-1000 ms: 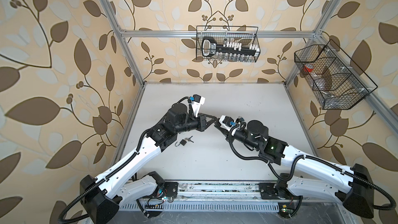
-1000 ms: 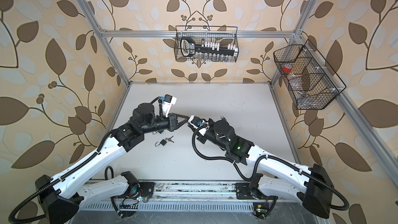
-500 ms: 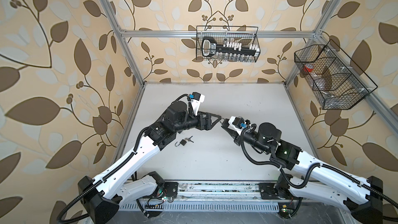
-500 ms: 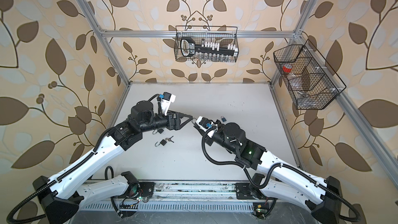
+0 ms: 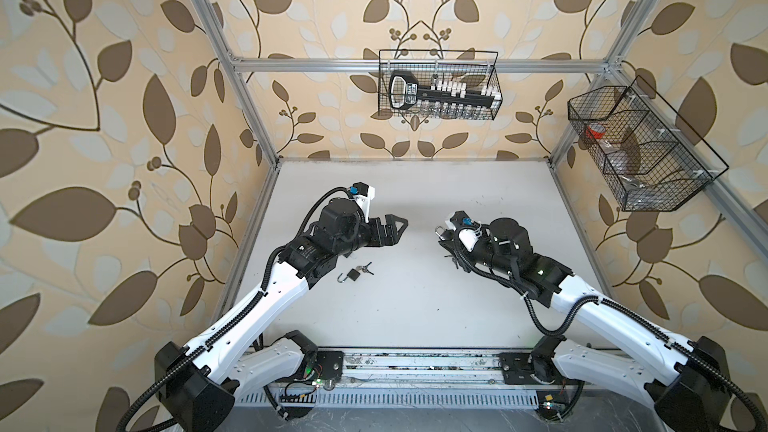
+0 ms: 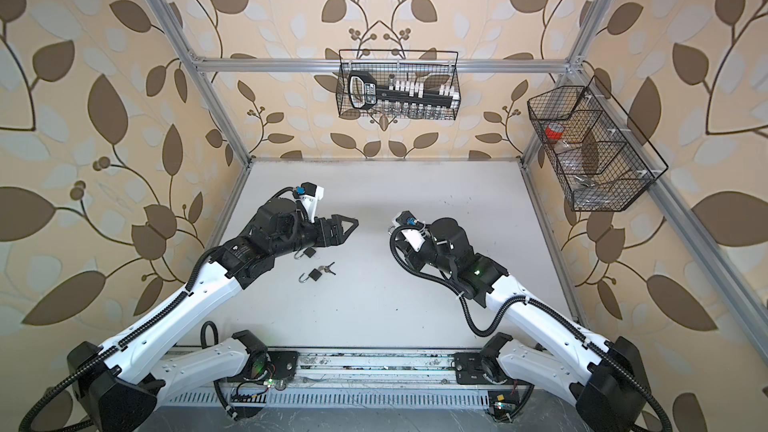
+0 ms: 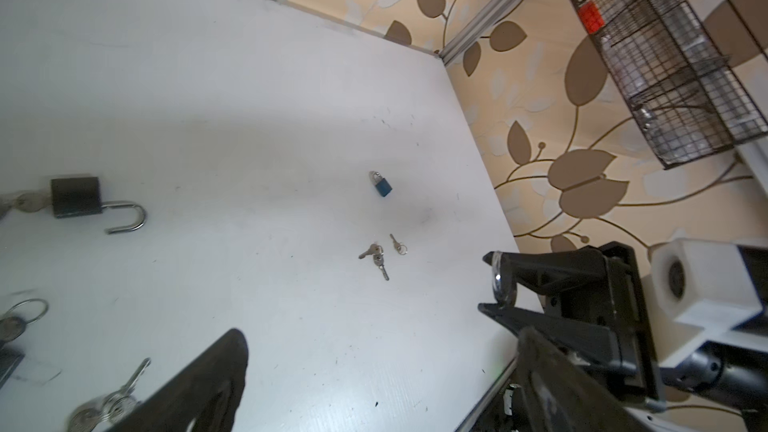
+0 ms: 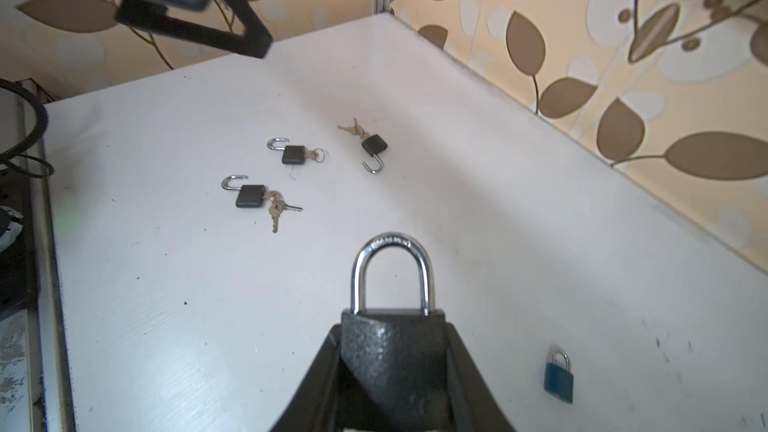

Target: Lock with the key

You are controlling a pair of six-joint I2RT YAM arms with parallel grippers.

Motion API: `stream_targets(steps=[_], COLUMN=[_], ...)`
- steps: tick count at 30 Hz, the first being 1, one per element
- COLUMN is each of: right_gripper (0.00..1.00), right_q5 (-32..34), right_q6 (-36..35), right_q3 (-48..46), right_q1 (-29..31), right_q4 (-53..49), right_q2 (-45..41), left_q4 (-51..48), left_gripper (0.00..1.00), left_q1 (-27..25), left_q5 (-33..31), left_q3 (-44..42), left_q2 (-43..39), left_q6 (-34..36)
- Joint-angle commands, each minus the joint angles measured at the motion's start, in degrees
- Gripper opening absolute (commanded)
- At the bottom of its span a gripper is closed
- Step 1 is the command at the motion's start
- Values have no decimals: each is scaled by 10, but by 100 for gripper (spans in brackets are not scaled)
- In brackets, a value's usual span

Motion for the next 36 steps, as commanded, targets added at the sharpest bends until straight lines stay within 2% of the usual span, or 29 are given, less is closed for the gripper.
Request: stream_targets(steps=[1,7,14,19,26,36], right_gripper=[0,0,0,0,0,0], right_q5=[-37,-47,-56,-55,-44,-32], right_q6=[19,16,20,0,-44,-94], right_q3=[19,6,15,43,94,162], right_q1=[-26,-73,-145,-159,-166,-176], right_q4=[-25,-26,-29,-28,-27,-43], right_q2=[17,47,128,190,285,393], left_q4=[18,87,157,197,268,295], left_gripper=[99,99,99,99,99,99], left_q1=[13,27,29,34,70,108], left_q5=[-1,31,51,72,125,170], left_q3=[-20,-67,-102,-119,-140,-163], left_q2=[-13,8,49,69,105,115], left_q6=[-10,-30,-42,-55,-87,-111])
